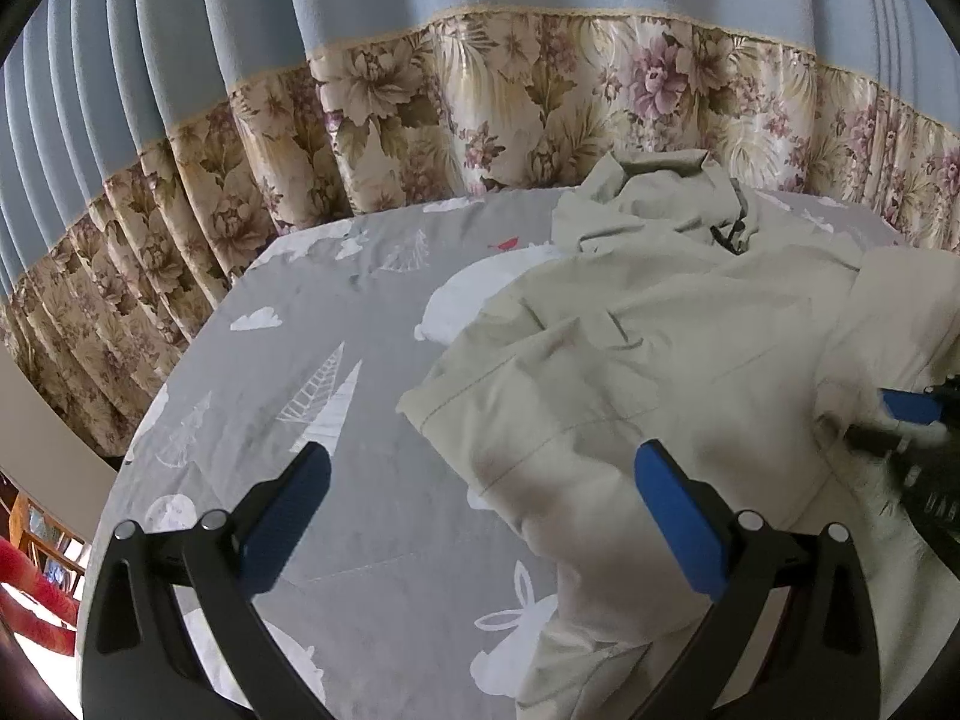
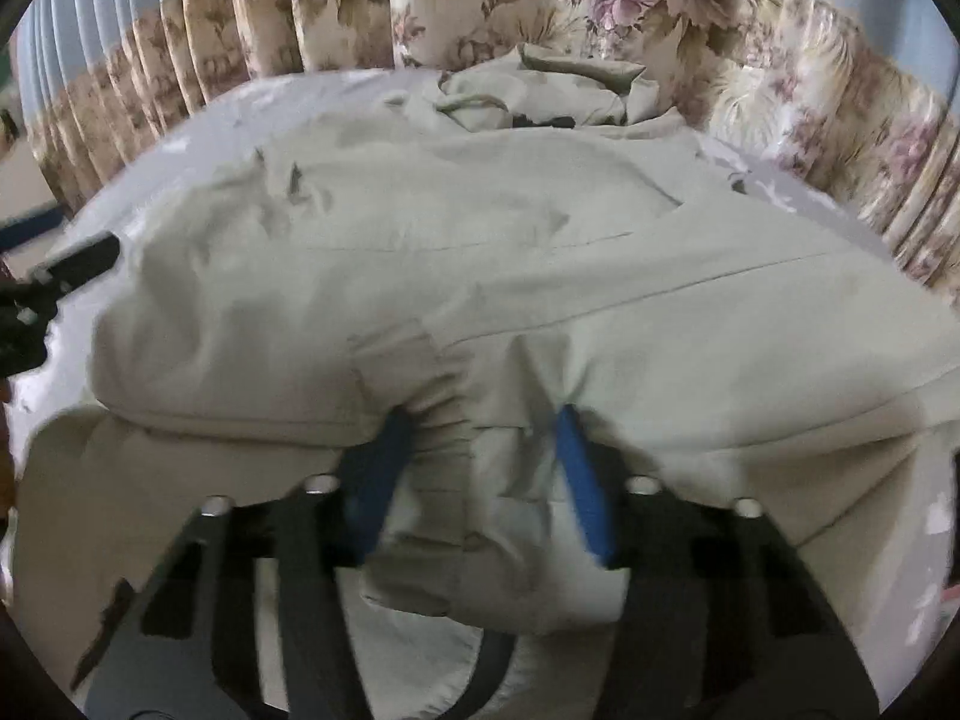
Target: Fold large clothes
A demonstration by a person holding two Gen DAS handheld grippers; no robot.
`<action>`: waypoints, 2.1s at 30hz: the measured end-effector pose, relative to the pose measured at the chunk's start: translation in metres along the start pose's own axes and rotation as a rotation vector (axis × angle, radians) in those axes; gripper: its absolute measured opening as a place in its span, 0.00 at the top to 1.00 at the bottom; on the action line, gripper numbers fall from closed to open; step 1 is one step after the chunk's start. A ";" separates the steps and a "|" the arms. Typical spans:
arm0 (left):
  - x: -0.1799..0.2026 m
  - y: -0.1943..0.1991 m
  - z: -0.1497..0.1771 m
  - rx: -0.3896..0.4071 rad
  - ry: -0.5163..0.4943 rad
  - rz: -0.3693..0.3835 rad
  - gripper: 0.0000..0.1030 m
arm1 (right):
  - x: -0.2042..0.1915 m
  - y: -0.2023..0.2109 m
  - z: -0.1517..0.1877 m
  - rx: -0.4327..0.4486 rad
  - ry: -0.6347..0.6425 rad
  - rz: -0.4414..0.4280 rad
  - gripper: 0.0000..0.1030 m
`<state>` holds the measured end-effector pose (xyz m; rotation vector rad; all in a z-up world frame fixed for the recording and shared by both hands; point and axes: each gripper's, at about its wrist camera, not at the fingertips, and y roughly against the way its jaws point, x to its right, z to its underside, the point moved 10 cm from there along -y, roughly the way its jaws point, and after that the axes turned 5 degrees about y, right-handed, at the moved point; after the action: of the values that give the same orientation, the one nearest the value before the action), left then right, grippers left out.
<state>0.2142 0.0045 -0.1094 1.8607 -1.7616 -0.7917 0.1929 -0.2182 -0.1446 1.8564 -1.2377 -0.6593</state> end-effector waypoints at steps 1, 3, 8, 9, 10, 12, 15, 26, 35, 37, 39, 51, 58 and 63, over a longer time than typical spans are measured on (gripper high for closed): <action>0.000 -0.001 0.000 0.000 -0.001 -0.001 0.02 | 0.008 0.008 -0.004 0.029 -0.019 0.011 0.83; 0.000 -0.002 0.000 -0.002 -0.004 -0.002 0.02 | 0.030 0.024 -0.011 0.077 -0.068 0.043 0.85; -0.003 -0.006 0.000 -0.005 -0.003 -0.009 0.02 | 0.124 0.074 -0.013 0.190 -0.193 0.232 0.85; -0.004 -0.007 0.000 -0.005 -0.002 -0.010 0.02 | 0.152 0.082 -0.007 0.191 -0.215 0.299 0.85; -0.005 -0.007 0.000 -0.006 -0.001 -0.013 0.02 | 0.177 0.089 0.001 0.186 -0.241 0.355 0.85; -0.008 -0.008 0.000 -0.007 0.002 -0.017 0.02 | 0.236 0.100 0.027 0.146 -0.309 0.486 0.85; -0.012 -0.011 0.001 -0.011 0.007 -0.024 0.02 | 0.290 0.108 0.067 0.082 -0.400 0.569 0.75; -0.038 -0.025 -0.023 0.005 0.009 -0.066 0.02 | 0.264 0.165 0.007 0.337 -0.399 0.377 0.30; -0.044 -0.055 -0.055 -0.018 0.013 -0.010 0.02 | 0.211 0.024 -0.065 0.138 -0.261 0.130 0.30; -0.040 -0.064 -0.065 -0.029 0.021 0.019 0.02 | 0.205 -0.001 -0.069 0.100 -0.249 0.109 0.30; -0.035 -0.072 -0.073 -0.036 0.017 0.037 0.02 | 0.203 -0.019 -0.069 0.062 -0.235 0.106 0.30; 0.033 -0.138 -0.082 -0.180 -0.117 0.134 0.02 | 0.188 -0.076 -0.054 -0.133 -0.228 -0.012 0.57; 0.056 -0.148 -0.076 -0.219 -0.153 0.212 0.22 | 0.198 -0.066 -0.068 -0.067 -0.280 -0.045 0.91; 0.076 -0.147 -0.073 -0.252 -0.167 0.276 0.74 | 0.210 -0.048 -0.096 0.012 -0.270 -0.004 0.94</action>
<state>0.3731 -0.0642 -0.1623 1.3888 -1.8681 -1.0281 0.3726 -0.3707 -0.1311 1.8229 -1.4104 -0.9306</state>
